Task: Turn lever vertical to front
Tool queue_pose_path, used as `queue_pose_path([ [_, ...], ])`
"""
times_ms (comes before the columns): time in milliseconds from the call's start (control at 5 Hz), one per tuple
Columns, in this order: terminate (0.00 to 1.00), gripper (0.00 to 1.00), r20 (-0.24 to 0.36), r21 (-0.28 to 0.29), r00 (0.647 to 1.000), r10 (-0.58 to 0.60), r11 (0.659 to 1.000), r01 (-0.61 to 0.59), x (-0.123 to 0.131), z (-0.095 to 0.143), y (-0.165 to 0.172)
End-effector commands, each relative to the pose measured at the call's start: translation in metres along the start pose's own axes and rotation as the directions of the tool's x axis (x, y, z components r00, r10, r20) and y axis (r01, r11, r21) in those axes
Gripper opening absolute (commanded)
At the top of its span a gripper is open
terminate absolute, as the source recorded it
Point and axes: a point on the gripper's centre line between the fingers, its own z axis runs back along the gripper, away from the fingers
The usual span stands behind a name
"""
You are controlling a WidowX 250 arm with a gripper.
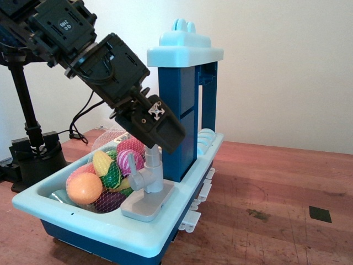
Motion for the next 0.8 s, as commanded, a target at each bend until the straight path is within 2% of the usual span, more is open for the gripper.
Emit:
queue_pose_path([
  [0, 0.00, 1.00, 0.000, 0.000, 1.000, 0.000, 1.000, 0.000, 0.0000, 0.0000, 0.0000],
  [600, 0.00, 1.00, 0.018, -0.018, 1.000, 0.021, 1.000, -0.020, -0.0012, -0.0058, 0.0000],
])
